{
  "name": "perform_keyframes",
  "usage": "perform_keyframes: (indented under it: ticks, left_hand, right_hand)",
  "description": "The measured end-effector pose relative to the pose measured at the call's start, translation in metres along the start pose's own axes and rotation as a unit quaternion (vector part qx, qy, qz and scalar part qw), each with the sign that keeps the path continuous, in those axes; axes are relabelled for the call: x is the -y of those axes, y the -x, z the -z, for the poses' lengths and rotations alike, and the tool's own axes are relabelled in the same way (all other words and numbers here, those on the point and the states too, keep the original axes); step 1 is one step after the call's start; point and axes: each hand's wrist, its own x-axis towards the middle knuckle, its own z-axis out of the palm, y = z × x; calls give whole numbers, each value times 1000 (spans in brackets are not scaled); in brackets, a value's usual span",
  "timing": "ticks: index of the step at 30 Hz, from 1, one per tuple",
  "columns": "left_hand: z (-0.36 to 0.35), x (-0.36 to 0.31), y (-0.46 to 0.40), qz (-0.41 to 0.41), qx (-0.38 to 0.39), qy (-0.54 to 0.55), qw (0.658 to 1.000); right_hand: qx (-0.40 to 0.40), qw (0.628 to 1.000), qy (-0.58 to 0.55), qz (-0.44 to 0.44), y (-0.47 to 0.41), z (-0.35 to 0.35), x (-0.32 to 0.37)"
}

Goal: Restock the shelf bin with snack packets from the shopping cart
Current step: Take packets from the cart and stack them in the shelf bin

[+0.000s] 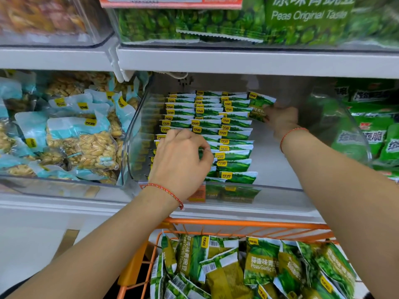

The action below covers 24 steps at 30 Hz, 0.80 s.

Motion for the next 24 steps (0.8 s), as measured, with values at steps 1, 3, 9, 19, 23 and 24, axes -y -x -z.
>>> perform_keyframes:
  ticks: [1,3,9,19,23,24]
  left_hand:
    - [0,0,0,0,-1,0,1000]
    - [0,0,0,1,0,0,1000]
    - [1,-1,1,-4,-7,4,1000]
    - [15,-3,7,-37,-75,133,988]
    - [40,-13,35,-52,-73,226,970]
    - [45,-17,47,-61,-56,236,968]
  right_hand:
    - [-18,1000,-15,0,-1,0,-1]
    - [-26,999,-45,-2,-1,-1,2]
    - [-19,997,-76,-4,-2,1,3]
    - [90,992,80,49,87,43,52]
    - [237,962,96,97,169,85,77]
    - [263,949,128,115,185,95,81]
